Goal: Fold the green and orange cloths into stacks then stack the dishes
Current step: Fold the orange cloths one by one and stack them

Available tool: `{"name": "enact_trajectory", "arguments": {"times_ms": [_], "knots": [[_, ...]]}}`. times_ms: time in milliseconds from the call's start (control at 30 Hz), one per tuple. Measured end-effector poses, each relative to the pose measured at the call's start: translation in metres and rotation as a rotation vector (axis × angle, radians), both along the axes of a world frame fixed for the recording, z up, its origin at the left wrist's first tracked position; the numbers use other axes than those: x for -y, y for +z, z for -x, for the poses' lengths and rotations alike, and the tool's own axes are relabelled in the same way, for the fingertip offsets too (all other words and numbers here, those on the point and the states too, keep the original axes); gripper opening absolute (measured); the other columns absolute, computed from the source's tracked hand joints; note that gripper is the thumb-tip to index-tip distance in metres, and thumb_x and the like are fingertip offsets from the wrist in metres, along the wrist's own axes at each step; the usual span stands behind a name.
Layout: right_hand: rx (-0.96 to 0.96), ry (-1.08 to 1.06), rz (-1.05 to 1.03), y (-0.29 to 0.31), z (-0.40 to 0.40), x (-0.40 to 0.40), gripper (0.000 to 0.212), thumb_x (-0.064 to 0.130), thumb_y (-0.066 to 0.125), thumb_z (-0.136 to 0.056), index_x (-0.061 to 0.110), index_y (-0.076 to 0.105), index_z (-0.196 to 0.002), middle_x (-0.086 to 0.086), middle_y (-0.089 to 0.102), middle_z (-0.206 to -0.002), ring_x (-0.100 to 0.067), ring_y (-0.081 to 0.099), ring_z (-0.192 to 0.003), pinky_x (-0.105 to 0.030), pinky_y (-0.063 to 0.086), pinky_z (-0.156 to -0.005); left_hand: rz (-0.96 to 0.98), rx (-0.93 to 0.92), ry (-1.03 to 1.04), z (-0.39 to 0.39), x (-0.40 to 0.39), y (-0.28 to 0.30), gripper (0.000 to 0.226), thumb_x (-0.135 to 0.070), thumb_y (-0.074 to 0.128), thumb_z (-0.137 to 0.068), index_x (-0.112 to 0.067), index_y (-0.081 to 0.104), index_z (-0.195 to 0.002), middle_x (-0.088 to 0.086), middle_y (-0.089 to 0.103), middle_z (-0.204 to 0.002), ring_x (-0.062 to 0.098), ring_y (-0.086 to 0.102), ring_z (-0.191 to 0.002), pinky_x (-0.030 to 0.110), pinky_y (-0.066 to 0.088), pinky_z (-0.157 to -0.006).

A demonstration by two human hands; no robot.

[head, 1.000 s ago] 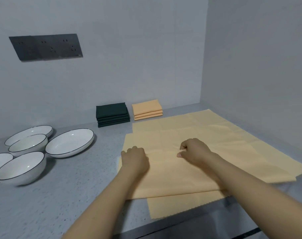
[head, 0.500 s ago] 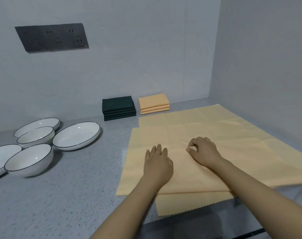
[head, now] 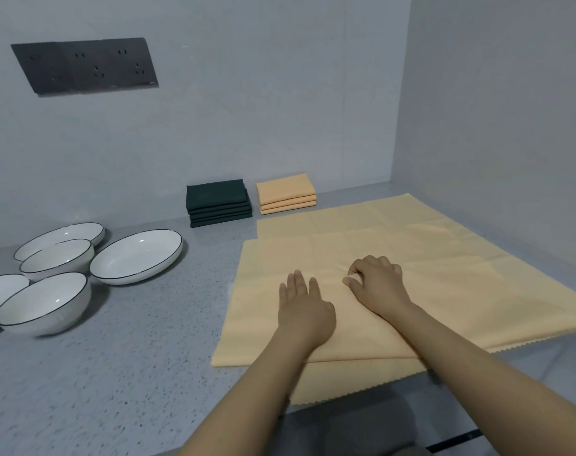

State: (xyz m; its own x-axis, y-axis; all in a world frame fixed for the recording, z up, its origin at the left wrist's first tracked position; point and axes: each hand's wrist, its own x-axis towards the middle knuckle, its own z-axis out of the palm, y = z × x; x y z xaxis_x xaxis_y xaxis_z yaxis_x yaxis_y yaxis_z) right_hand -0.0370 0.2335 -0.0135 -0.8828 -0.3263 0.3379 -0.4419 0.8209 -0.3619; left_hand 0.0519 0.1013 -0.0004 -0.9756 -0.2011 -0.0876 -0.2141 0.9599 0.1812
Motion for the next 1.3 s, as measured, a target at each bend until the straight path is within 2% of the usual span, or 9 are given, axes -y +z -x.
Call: {"name": "enact_trajectory", "arguments": {"times_ms": [100, 200, 300, 634, 768, 868, 968, 1168, 1302], "knots": [[0.0, 0.005, -0.016, -0.001, -0.001, -0.001, 0.019, 0.037, 0.05, -0.093, 0.024, 0.059, -0.104, 0.006, 0.056, -0.11, -0.017, 0.041, -0.111, -0.032, 0.021, -0.091, -0.078, -0.032, 0.051, 0.004, -0.015, 0.0, 0.063, -0.03, 0.022, -0.099, 0.001, 0.001, -0.15, 0.019, -0.011, -0.158, 0.028, -0.012, -0.146, 0.04, -0.008, -0.119], [-0.019, 0.009, -0.051, -0.001, 0.0, -0.002, 0.02, 0.039, 0.049, -0.094, 0.025, 0.058, -0.105, 0.007, 0.055, -0.111, -0.017, 0.042, -0.112, -0.033, 0.022, -0.092, -0.035, -0.028, 0.059, 0.002, -0.024, -0.009, 0.063, -0.042, 0.015, -0.099, -0.018, -0.011, -0.152, 0.02, -0.014, -0.157, 0.031, -0.015, -0.145, 0.045, -0.012, -0.117], [-0.059, 0.02, -0.087, -0.001, 0.002, -0.008, 0.021, 0.04, 0.047, -0.094, 0.025, 0.056, -0.104, 0.007, 0.055, -0.108, -0.018, 0.043, -0.11, -0.033, 0.021, -0.094, 0.007, -0.007, 0.049, 0.001, -0.023, -0.01, 0.06, -0.047, 0.012, -0.099, -0.027, -0.007, -0.152, 0.02, -0.014, -0.157, 0.031, -0.016, -0.145, 0.045, -0.012, -0.117], [-0.04, -0.013, -0.119, 0.004, 0.026, -0.08, 0.015, 0.033, 0.045, -0.095, 0.023, 0.056, -0.095, 0.007, 0.057, -0.09, -0.019, 0.044, -0.101, -0.034, 0.02, -0.093, 0.026, -0.01, 0.052, 0.0, -0.021, -0.011, 0.065, -0.056, 0.009, -0.097, -0.026, -0.006, -0.152, 0.018, -0.017, -0.157, 0.03, -0.017, -0.145, 0.045, -0.012, -0.117], [-0.03, -0.073, -0.078, 0.003, 0.032, -0.098, 0.017, 0.033, 0.047, -0.095, 0.022, 0.058, -0.094, 0.006, 0.056, -0.09, -0.018, 0.044, -0.102, -0.033, 0.019, -0.091, 0.051, -0.129, -0.083, 0.0, -0.024, -0.007, 0.057, -0.045, 0.013, -0.101, -0.028, -0.007, -0.152, 0.002, -0.023, -0.157, 0.019, -0.02, -0.145, 0.044, -0.015, -0.116], [-0.025, -0.105, -0.07, 0.002, 0.032, -0.094, 0.018, 0.035, 0.048, -0.095, 0.021, 0.059, -0.092, 0.005, 0.059, -0.091, -0.018, 0.045, -0.105, -0.032, 0.018, -0.092, 0.039, -0.156, -0.241, 0.002, -0.029, -0.004, 0.05, -0.027, 0.019, -0.104, -0.024, 0.009, -0.153, 0.001, -0.004, -0.161, 0.018, -0.004, -0.147, 0.038, -0.004, -0.119], [-0.034, -0.126, -0.088, 0.003, 0.031, -0.091, 0.02, 0.037, 0.048, -0.095, 0.021, 0.06, -0.091, 0.003, 0.061, -0.095, -0.019, 0.046, -0.106, -0.033, 0.018, -0.091, -0.024, -0.096, -0.208, 0.006, -0.034, -0.003, 0.049, -0.018, 0.022, -0.103, -0.018, 0.018, -0.152, 0.004, 0.01, -0.16, 0.021, 0.004, -0.147, 0.04, 0.001, -0.119], [-0.054, -0.169, -0.178, 0.005, 0.028, -0.1, 0.024, 0.044, 0.042, -0.096, 0.024, 0.056, -0.093, 0.003, 0.06, -0.097, -0.021, 0.045, -0.108, -0.036, 0.017, -0.095, -0.017, -0.066, -0.127, -0.002, -0.048, -0.01, 0.059, -0.044, 0.015, -0.1, -0.02, 0.004, -0.153, -0.001, -0.003, -0.161, 0.016, -0.008, -0.147, 0.04, -0.009, -0.119], [-0.03, -0.207, -0.2, 0.006, 0.032, -0.117, 0.022, 0.039, 0.038, -0.097, 0.025, 0.055, -0.097, 0.004, 0.059, -0.1, -0.022, 0.043, -0.11, -0.039, 0.018, -0.1, 0.017, -0.035, -0.129, -0.001, -0.047, -0.01, 0.06, -0.046, 0.012, -0.1, -0.022, -0.003, -0.153, -0.001, -0.008, -0.16, 0.016, -0.012, -0.147, 0.039, -0.011, -0.118]]}}
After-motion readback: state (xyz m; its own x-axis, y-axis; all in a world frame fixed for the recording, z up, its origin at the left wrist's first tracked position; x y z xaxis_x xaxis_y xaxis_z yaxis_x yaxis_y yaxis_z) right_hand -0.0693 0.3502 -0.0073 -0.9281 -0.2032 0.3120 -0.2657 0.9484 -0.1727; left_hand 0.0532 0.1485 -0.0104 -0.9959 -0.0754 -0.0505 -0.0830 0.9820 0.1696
